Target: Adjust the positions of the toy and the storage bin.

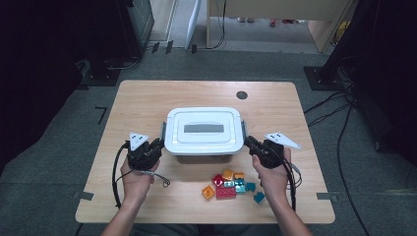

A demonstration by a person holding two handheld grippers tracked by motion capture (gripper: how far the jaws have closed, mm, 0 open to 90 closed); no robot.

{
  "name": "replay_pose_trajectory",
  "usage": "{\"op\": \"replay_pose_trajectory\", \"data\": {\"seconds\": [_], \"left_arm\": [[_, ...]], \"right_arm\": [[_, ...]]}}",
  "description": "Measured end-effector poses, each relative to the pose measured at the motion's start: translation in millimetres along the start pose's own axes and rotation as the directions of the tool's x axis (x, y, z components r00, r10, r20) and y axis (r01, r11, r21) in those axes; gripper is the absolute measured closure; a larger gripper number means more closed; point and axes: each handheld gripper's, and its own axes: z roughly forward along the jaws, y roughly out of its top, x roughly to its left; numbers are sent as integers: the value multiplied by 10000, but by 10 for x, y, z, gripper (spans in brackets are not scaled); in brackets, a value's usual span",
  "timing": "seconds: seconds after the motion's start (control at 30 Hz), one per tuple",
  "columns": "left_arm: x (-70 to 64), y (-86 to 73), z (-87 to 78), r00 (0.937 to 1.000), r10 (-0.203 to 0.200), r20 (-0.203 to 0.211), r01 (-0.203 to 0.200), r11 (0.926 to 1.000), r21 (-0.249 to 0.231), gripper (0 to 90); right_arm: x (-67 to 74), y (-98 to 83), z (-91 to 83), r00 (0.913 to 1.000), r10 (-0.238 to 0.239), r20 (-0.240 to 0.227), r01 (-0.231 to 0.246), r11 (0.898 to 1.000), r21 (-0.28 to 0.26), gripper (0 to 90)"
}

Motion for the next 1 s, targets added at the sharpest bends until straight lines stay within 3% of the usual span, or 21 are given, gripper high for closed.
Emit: {"op": "replay_pose_trajectory", "data": {"seconds": [0.27,0.37,0.43,0.47,0.5,0.53,0.6,0.73,0.83,0.93,1.0], "left_arm": [[25,-21,-14,9996,295,0,-295,9995,-81,796],[74,-20,-23,10000,81,25,-81,9999,-62,718],[124,-26,-39,9997,-108,206,108,9999,-41,641],[141,-31,-49,9997,-158,190,159,9999,-19,563],[155,-37,-59,9997,-171,164,171,9999,-10,563],[180,-50,-85,9998,-202,70,202,9998,-1,498],[194,-56,-99,9997,-211,116,211,9998,0,470],[217,-100,-168,9991,-255,352,256,9997,-41,467],[211,-107,-193,9987,-185,470,189,9998,-79,491],[206,-84,-212,9977,-195,656,210,9995,-216,532],[191,-69,-198,9970,-208,748,227,9994,-249,543]], "right_arm": [[37,-3,14,9993,-363,36,363,9993,-23,802],[24,2,17,9983,-580,11,580,9982,-143,719],[-24,16,4,9989,-443,-124,440,9986,-298,636],[-76,42,-23,9992,-324,-221,315,9987,-399,592],[-76,42,-23,9992,-324,-221,315,9987,-399,592],[-113,77,-58,9988,-478,-96,473,9979,-451,558],[-132,129,-97,9979,-644,-82,642,9977,-193,520],[-117,184,-142,9948,-1006,-153,1007,9949,109,488],[-111,180,-157,9946,-1029,-140,1029,9947,56,490],[-122,178,-138,9950,-860,-513,863,9963,33,595],[-125,176,-118,9947,-806,-636,815,9966,113,606]]}}
